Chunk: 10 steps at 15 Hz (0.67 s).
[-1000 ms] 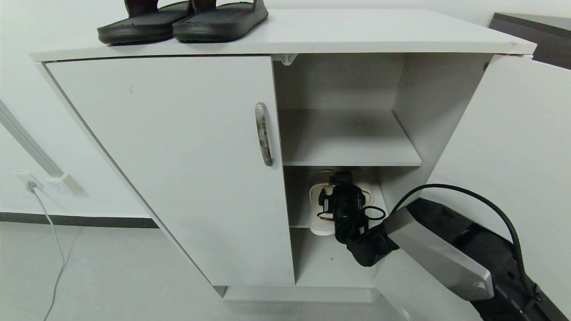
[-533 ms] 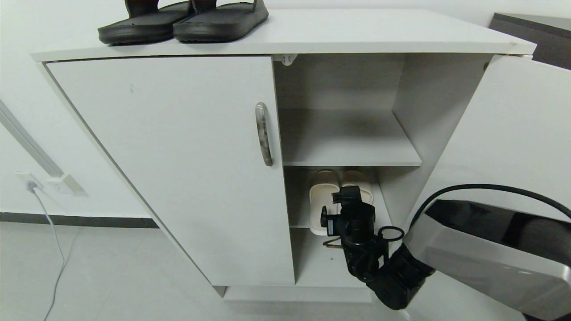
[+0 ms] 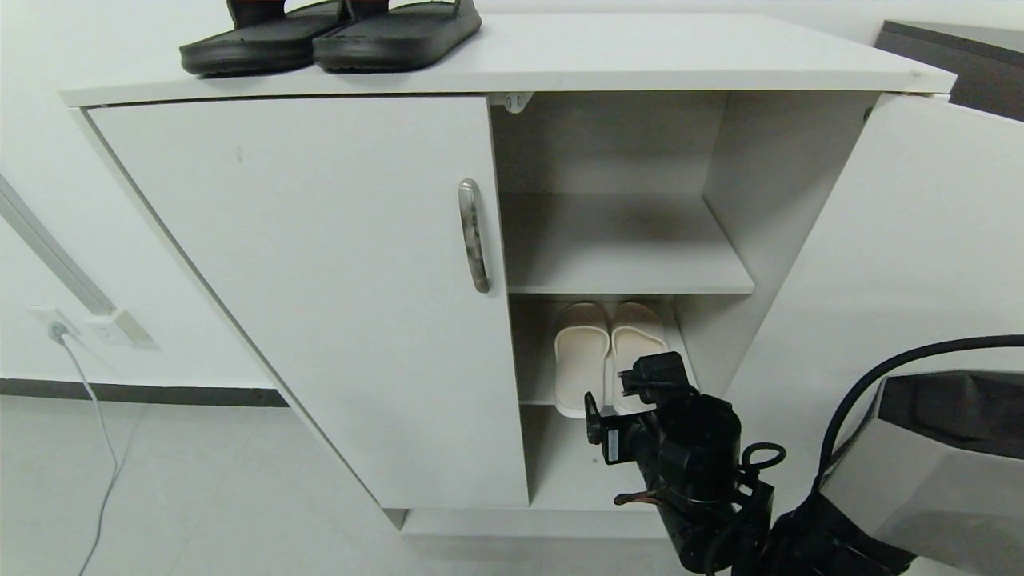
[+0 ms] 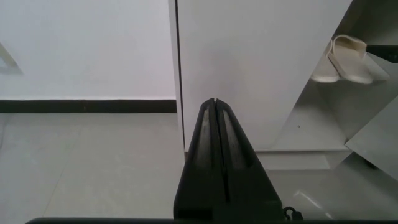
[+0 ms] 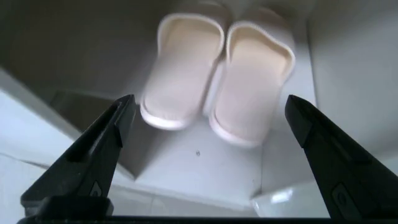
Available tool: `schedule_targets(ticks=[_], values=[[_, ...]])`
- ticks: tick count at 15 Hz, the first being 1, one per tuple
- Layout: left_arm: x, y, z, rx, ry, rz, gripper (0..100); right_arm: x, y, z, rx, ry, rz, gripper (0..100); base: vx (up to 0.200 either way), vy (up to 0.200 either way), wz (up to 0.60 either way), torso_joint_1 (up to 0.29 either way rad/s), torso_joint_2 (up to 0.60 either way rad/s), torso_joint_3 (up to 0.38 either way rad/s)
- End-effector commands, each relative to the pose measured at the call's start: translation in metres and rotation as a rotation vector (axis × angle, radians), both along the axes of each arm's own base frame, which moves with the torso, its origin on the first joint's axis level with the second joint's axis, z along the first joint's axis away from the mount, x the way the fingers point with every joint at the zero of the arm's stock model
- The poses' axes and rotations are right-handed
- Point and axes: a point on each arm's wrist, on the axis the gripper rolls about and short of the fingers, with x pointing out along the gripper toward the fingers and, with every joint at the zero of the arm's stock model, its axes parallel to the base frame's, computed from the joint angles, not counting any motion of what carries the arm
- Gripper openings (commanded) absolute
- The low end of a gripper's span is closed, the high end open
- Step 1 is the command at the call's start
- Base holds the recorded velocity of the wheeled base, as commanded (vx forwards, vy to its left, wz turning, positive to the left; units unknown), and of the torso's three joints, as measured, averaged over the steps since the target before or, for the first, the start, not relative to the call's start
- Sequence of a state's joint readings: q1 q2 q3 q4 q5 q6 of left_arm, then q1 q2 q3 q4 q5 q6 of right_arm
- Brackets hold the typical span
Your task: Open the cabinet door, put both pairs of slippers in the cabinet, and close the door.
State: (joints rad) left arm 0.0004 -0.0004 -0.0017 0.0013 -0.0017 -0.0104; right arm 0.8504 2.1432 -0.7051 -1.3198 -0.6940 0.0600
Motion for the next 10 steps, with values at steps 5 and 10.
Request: schedule_targets(ticks=[5, 10], values=[[0.0002, 0.0000, 0.0000, -0.002, 0.002, -0.002, 0, -0.0022, 0.0005, 0.0030, 0.004, -0.005, 0.006, 100, -0.200, 0.000, 0.00, 0.003, 0.00, 0.005], [0.0000, -0.0001, -0.0001, 0.001, 0.001, 0.000, 0, -0.0026, 0.0000, 0.0007, 0.001, -0.002, 0.005, 100, -0.040, 0.000, 0.00, 0.000, 0.00, 0.001]])
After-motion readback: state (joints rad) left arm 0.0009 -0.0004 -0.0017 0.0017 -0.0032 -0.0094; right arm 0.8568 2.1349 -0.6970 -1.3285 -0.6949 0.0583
